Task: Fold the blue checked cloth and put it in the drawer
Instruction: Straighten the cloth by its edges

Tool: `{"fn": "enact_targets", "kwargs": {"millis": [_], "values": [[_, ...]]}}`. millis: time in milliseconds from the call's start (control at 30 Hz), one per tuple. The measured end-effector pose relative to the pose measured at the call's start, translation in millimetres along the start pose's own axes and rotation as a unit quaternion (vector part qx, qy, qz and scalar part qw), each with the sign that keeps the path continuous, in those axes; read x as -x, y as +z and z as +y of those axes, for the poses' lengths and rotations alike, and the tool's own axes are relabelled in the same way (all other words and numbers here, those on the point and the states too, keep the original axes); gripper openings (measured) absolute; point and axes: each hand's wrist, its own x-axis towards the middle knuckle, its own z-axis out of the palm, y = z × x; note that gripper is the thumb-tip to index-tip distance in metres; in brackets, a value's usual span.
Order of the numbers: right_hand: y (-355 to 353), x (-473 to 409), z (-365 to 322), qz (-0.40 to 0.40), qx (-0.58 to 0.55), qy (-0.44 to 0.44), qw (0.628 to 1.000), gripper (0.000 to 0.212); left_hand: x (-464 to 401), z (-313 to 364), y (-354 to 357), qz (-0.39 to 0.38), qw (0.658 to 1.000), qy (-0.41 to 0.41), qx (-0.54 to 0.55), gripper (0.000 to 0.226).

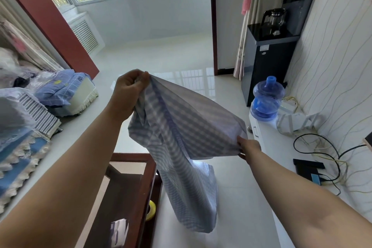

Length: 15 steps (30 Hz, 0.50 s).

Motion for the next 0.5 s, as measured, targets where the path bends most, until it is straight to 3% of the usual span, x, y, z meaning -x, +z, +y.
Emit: {"fn": "enact_targets", "kwargs": {"millis": [167,333,433,500], "values": [[-6.9,-2.1,5.3,0.029,-0.113,0.033,0.993,0.057,3.7,9.1,-5.6,-0.042,0.996,-0.033,0.078,0.029],[-8.6,0.2,11.4,-0.012,-0.083,0.075,0.994,0.025,2.1,6.7,-11.3,-0.036,0.992,-0.056,0.104,0.026],[-11.2,3.9,10.0,-0.016,-0.067,0.062,0.996,0.026,0.3,-6.9,-16.3,-0.007,0.994,-0.070,0.087,0.023],[-8.3,4.7,6.3,0.008,-0.035,0.044,0.998,0.035,-1.0,-22.4,-18.2,0.027,0.997,-0.069,0.021,0.023]]}}
